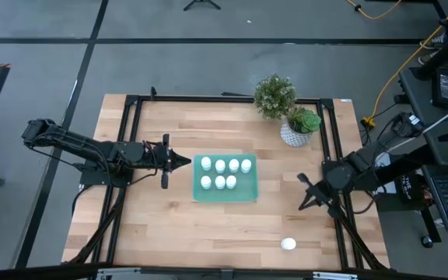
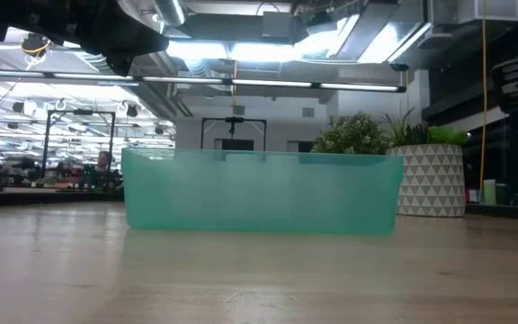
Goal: Pick and place pill bottles into a basket
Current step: Put the white pill bottle into the blue bin
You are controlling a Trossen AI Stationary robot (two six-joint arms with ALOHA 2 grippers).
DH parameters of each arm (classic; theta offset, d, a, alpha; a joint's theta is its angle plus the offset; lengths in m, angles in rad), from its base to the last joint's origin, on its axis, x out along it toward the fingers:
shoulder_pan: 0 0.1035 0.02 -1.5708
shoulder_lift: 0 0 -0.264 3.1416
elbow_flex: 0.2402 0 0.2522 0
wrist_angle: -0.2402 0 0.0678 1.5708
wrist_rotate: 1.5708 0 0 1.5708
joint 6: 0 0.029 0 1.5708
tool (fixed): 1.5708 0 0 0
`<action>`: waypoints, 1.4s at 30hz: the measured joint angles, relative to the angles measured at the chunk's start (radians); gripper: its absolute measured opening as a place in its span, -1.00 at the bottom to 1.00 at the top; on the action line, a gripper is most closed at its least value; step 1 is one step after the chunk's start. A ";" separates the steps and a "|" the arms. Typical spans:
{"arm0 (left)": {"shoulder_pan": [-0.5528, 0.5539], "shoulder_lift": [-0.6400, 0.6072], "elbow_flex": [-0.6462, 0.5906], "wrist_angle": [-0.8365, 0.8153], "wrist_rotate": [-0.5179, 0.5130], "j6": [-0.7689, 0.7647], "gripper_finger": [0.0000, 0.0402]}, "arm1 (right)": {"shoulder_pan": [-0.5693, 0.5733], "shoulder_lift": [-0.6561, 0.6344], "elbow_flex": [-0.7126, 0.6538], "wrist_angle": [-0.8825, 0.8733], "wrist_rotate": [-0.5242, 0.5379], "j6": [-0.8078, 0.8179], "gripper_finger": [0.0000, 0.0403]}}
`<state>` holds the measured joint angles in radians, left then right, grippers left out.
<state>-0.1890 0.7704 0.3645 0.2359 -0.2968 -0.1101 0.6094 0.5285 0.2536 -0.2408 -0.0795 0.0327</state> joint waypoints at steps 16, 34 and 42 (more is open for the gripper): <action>0.000 0.000 0.000 0.000 -0.001 0.000 -0.95 | 0.068 0.007 -0.010 -0.001 0.043 -0.048 -1.00; 0.000 0.000 0.000 -0.001 -0.001 0.000 -0.96 | 0.077 0.008 -0.010 0.013 0.042 -0.036 -1.00; 0.000 0.000 0.000 -0.001 -0.001 0.001 -0.95 | 0.077 0.008 -0.010 0.013 0.042 -0.034 -1.00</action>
<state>-0.1890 0.7704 0.3645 0.2348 -0.2977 -0.1091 0.6868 0.5362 0.2436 -0.2276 -0.0376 -0.0010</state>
